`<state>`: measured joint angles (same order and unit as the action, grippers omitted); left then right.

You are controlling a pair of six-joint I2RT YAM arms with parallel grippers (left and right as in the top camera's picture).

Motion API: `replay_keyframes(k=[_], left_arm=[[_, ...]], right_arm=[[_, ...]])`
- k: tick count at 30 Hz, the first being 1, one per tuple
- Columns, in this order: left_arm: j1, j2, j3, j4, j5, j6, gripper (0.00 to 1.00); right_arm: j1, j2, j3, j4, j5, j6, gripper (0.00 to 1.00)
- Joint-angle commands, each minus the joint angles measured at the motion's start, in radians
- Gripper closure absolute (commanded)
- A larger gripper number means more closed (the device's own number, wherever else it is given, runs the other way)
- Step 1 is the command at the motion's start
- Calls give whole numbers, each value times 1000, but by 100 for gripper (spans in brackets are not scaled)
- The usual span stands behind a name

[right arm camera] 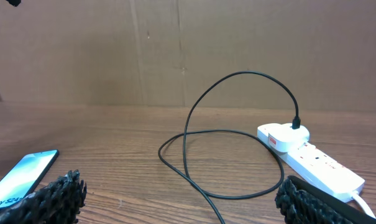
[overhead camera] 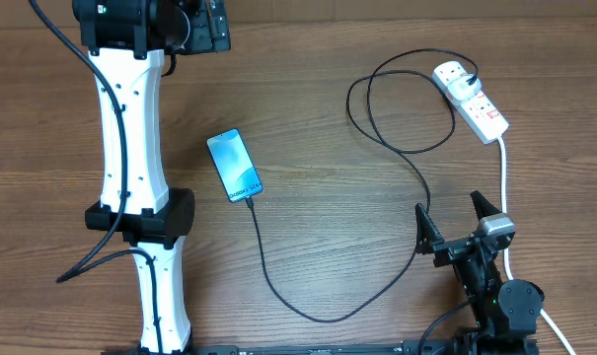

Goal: Plug charger to phone and switch on socket

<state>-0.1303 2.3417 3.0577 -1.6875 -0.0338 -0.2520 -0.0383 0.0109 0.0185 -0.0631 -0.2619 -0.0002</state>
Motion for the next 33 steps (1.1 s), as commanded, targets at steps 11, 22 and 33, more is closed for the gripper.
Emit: replay_keyframes(k=[11,22,33], left_arm=[[5,0,6,-2,8,12,1],[1,-15,6,-1,-97,65,1],[4,-307,-319,174,-48,66,0]], right_arm=[[5,-8,-11,5,6,-1,0],[5,-8,-11,5,6,-1,0],[5,-8,-11,5,6,-1,0]])
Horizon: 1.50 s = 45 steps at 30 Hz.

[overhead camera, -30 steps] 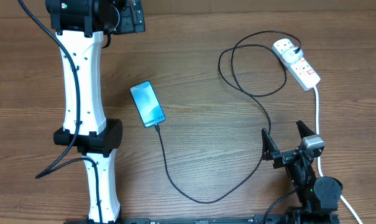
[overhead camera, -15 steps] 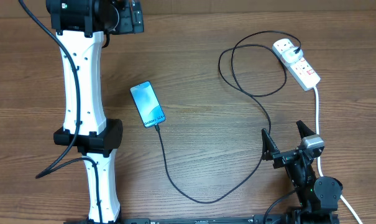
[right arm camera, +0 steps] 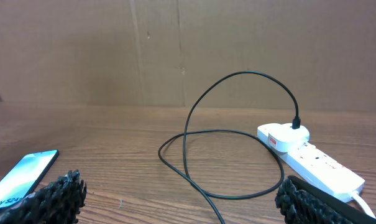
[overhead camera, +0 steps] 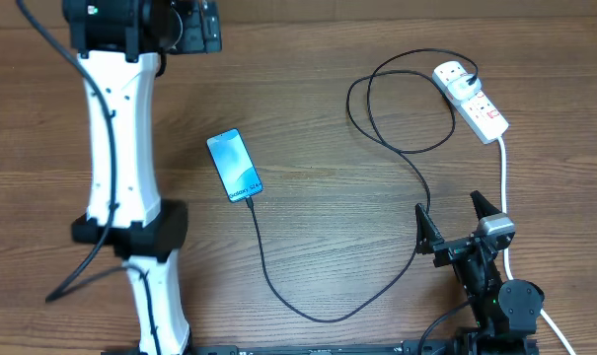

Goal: Plug charger to phone and switch on socket

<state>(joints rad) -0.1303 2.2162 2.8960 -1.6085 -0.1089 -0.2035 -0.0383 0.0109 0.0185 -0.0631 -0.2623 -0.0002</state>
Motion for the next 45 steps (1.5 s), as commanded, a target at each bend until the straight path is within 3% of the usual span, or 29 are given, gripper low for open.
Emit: replay_keyframes(k=[1,14,24,32,45], left_arm=[[6,-223,-217,136,44,18,1],[13,-821,-1086,774,206,71,0],[14,-1250,-1588,1057,240,226,0],[68,-1585,-1987,1244,241,230,0],[86,-1921,-2497,1503,272,222,0]], right_arm=[[5,-8,-11,5,7,-1,0],[6,-8,-11,5,7,-1,0],[5,-8,-11,5,7,-1,0],[6,-8,-11,5,7,-1,0],[5,-8,-11,5,7,-1,0]])
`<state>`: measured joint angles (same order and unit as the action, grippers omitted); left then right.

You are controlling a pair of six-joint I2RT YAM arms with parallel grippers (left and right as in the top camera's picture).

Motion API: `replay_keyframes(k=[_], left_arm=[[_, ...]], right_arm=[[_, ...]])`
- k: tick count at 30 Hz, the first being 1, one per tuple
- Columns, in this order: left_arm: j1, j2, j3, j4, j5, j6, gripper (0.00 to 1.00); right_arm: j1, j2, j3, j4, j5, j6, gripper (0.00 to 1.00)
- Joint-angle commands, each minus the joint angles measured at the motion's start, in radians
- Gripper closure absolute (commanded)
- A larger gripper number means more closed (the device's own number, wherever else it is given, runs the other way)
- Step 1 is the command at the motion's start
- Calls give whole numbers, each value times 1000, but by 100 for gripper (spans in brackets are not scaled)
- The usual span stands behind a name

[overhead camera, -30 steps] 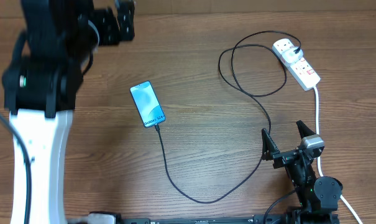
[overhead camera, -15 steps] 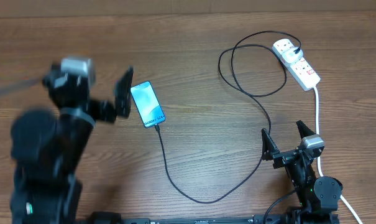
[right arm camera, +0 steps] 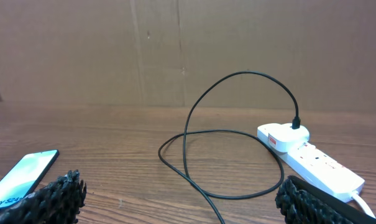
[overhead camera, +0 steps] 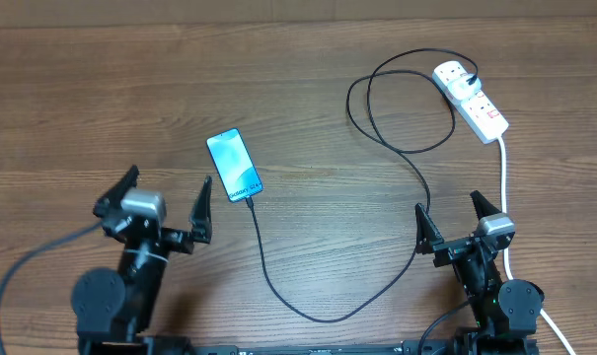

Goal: Plug charger to phone and switch on socket

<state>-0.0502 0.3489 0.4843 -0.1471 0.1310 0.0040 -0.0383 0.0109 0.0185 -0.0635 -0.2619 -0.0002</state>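
A phone [overhead camera: 234, 165] with a lit blue screen lies face up at the middle left, also visible as the phone [right arm camera: 23, 177]. A black cable [overhead camera: 278, 286] leaves the phone's near end, loops over the table and ends at a white charger plug [overhead camera: 452, 74] in the white power strip [overhead camera: 481, 106]. The same cable [right arm camera: 186, 134] and strip [right arm camera: 321, 165] show in the right wrist view. My left gripper [overhead camera: 168, 181] stands open just left of and nearer than the phone. Below the strip, my right gripper [overhead camera: 448, 205] is open and empty, its jaws [right arm camera: 180, 193] spread wide over the cable.
The strip's white lead [overhead camera: 503, 187] runs down the right side past my right arm. A brown cardboard wall [right arm camera: 188, 50] closes the far side of the wooden table [overhead camera: 308, 89].
My left arm, which was stretched out to the far left corner of the table, now sits folded at the near left with its gripper open beside the phone. The right arm has not moved.
At both earlier moments my left arm reached along the left side to the far edge, shifting slightly left between them. It now sits at the near edge. Phone, cable, strip and my right gripper stayed where they were throughout.
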Motion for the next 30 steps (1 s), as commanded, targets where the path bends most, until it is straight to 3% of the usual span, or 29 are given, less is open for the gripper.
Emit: replay_keyframes(k=[1,20,30], left_arm=[[6,-75,-119,64,40,11,1],[6,-318,-470,256,15,-18,0],[6,-346,-480,77,-19,8,0]], right_arm=[[5,-8,-11,5,6,-1,0],[5,-8,-11,5,6,-1,0],[6,-8,-11,5,6,-1,0]])
